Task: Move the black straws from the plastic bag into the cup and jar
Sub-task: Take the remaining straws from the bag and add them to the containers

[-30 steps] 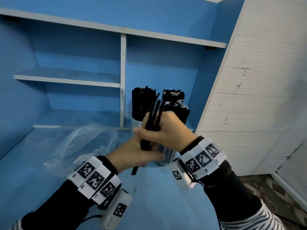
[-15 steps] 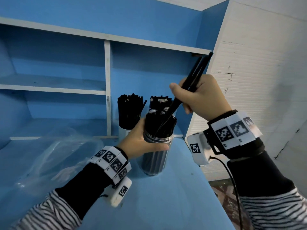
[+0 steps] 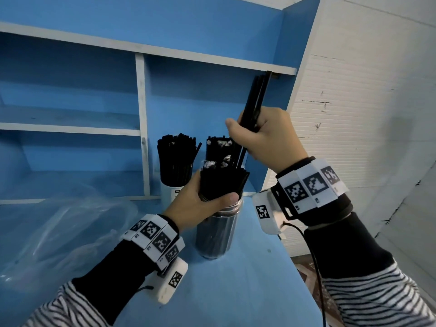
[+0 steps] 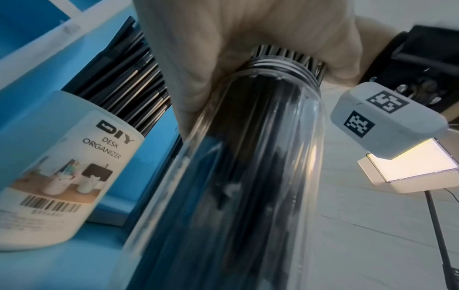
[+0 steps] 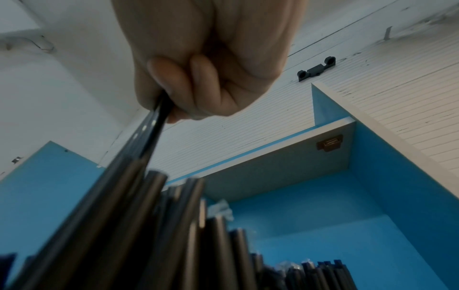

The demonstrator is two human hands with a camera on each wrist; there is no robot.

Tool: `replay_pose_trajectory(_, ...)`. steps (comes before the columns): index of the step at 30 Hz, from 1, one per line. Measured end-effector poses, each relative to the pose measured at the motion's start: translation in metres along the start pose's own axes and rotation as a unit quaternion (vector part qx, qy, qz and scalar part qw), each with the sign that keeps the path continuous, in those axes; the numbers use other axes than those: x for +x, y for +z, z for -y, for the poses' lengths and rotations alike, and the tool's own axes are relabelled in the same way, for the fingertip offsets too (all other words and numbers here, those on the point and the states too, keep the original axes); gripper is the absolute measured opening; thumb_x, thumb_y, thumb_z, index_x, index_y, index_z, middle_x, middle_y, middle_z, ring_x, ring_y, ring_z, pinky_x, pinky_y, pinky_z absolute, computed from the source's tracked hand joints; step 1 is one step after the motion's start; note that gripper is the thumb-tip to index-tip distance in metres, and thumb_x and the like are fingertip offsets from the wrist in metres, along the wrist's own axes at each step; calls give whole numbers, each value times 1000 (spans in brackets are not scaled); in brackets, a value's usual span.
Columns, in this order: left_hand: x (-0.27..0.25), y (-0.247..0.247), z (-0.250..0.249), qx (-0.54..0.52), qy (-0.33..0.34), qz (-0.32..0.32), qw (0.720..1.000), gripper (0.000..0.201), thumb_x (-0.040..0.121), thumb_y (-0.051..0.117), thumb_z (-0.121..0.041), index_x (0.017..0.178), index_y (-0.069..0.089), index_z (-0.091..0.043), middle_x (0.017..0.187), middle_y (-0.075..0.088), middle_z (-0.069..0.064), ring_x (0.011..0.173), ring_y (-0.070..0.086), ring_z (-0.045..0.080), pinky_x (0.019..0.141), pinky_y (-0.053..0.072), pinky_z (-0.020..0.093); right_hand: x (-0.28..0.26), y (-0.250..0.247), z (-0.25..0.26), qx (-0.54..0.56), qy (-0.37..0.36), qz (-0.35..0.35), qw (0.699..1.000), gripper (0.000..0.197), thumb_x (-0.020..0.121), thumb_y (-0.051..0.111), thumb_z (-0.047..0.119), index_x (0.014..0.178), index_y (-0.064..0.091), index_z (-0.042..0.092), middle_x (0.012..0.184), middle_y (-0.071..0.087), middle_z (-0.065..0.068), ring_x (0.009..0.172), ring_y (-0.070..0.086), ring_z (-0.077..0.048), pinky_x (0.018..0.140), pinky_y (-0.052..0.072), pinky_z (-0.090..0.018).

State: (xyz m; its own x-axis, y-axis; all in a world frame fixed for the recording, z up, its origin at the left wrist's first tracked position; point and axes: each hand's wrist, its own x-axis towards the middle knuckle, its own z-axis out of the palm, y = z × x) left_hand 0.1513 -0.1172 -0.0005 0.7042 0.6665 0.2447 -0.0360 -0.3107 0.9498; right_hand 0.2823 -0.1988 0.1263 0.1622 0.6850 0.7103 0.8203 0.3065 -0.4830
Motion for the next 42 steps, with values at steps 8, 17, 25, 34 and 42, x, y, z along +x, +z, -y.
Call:
replay_pose_trajectory(8,-1,-3,2,-11,6,45,999,80,52,89,-47,117,42,-48,115,61,-26,108,57,-12,83,48,9,-11,9,-1,2,-8,8,1000,48,89,66,23,60,47,-10,47,44,-20,40,43,-24,42,34,-34)
replay_pose_trajectory(17,2,-6,8,31,21,48,998,93,57,91,-37,131,37,-41,127,56,-20,115,53,-9,90,44,13,-35,22,-18,21,28,45,998,54,89,63,42,57,38,6,53,35,-1,49,36,-21,47,30,-34)
replay_pose_trajectory(25,0,-4,5,20,13,48,999,89,49,88,-46,121,37,-49,123,56,-22,112,54,-11,85,45,11,-38,12,-13,85,42,5,995,35,89,62,41,115,58,17,98,64,6,88,61,-10,78,51,-22)
replay_pose_trajectory(34,0,-4,7,38,1,43,998,87,47,88,-50,119,39,-51,124,57,-20,115,55,-5,98,45,24,-37,3,-6,182,3,-21,983,5,93,61,9,97,61,6,82,71,-4,84,72,-14,82,54,-24)
replay_pose_trajectory(42,-1,-3,6,39,1,31,999,90,47,92,-46,119,40,-50,119,58,-24,108,55,-14,93,43,19,-38,11,4,189,-14,-3,982,18,92,62,9,97,60,-8,81,73,-2,86,73,-16,85,57,-41)
